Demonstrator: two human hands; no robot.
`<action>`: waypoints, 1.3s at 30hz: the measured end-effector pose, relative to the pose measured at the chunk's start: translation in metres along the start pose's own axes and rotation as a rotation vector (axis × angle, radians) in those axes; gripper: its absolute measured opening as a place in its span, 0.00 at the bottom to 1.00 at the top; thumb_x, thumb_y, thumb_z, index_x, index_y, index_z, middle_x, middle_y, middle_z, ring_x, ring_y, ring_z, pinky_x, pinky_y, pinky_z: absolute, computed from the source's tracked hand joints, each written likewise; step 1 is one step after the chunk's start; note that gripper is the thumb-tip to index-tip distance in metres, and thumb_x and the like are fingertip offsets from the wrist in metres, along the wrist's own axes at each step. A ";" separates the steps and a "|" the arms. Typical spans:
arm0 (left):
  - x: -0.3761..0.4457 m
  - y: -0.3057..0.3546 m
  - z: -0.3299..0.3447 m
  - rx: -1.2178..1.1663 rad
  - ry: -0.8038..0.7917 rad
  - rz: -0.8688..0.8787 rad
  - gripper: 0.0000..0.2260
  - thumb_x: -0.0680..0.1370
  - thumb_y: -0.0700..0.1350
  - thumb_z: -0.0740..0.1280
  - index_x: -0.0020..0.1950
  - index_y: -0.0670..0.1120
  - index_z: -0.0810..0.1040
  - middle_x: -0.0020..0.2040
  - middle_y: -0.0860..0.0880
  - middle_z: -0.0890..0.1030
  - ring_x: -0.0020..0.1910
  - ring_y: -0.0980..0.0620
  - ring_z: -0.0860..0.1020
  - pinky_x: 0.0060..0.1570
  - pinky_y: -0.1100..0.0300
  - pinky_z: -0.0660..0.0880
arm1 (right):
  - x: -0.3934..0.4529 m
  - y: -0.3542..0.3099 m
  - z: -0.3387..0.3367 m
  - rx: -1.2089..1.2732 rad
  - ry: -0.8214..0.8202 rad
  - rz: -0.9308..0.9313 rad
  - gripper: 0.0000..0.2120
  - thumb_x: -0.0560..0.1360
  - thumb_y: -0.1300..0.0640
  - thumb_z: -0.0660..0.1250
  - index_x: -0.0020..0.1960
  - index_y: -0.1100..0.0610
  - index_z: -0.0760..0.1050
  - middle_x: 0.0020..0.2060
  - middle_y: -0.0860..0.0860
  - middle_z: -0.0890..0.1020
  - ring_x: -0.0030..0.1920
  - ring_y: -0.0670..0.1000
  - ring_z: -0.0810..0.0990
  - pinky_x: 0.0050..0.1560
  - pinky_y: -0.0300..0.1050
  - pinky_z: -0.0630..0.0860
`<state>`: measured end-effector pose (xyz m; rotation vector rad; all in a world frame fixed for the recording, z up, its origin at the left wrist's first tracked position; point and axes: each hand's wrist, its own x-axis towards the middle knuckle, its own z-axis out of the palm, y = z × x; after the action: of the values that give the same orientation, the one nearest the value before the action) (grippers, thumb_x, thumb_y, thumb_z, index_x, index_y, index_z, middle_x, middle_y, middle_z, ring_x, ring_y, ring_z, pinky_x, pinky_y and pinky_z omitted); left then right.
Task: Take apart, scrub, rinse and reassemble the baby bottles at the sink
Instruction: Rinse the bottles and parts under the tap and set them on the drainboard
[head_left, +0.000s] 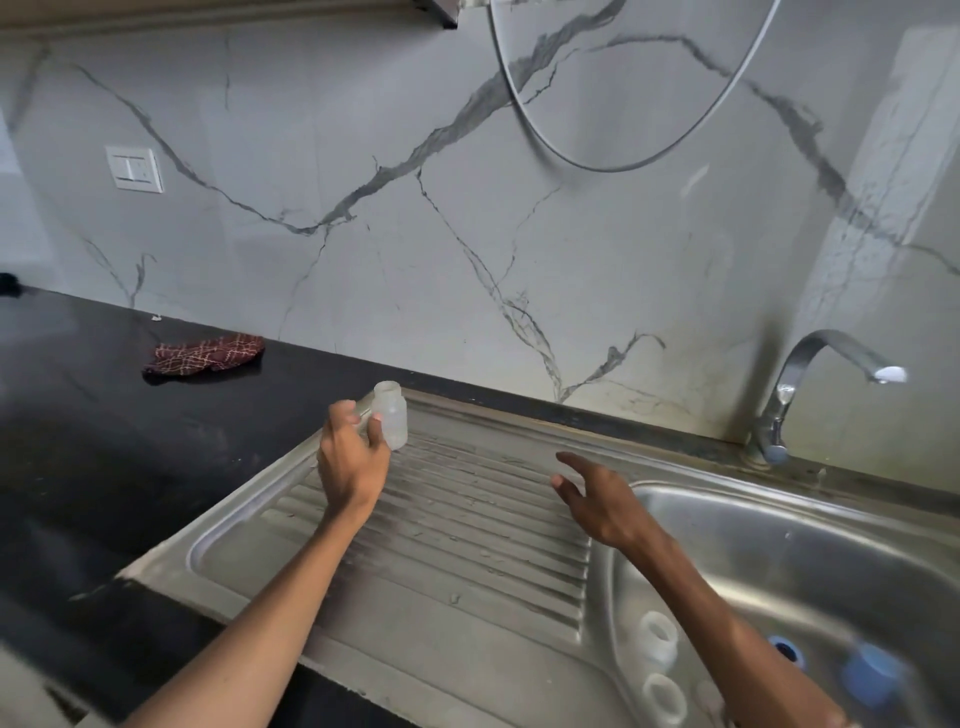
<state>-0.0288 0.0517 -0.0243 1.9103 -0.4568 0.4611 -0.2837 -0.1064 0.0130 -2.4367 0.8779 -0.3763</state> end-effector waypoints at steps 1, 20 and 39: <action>-0.010 0.014 -0.003 0.021 0.023 0.033 0.09 0.79 0.46 0.67 0.55 0.43 0.76 0.49 0.43 0.81 0.48 0.39 0.80 0.42 0.48 0.76 | -0.006 0.004 -0.005 -0.001 0.002 0.008 0.24 0.83 0.49 0.60 0.77 0.53 0.65 0.72 0.55 0.73 0.69 0.57 0.74 0.67 0.47 0.69; -0.251 0.216 0.146 0.003 -0.980 0.420 0.11 0.76 0.40 0.65 0.50 0.49 0.85 0.46 0.53 0.86 0.44 0.58 0.82 0.45 0.66 0.75 | -0.107 0.209 -0.098 -0.108 -0.042 0.402 0.22 0.78 0.54 0.66 0.71 0.56 0.72 0.67 0.54 0.77 0.68 0.55 0.75 0.68 0.46 0.70; -0.312 0.190 0.229 0.506 -1.258 0.690 0.14 0.75 0.31 0.66 0.59 0.40 0.80 0.59 0.40 0.80 0.60 0.41 0.79 0.54 0.56 0.75 | -0.087 0.276 -0.077 -0.042 -0.103 0.462 0.17 0.77 0.58 0.68 0.65 0.53 0.78 0.61 0.53 0.82 0.60 0.51 0.80 0.61 0.42 0.75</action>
<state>-0.3677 -0.1974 -0.1180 2.3174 -1.9971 -0.3266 -0.5222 -0.2599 -0.0838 -2.1763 1.3668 -0.0619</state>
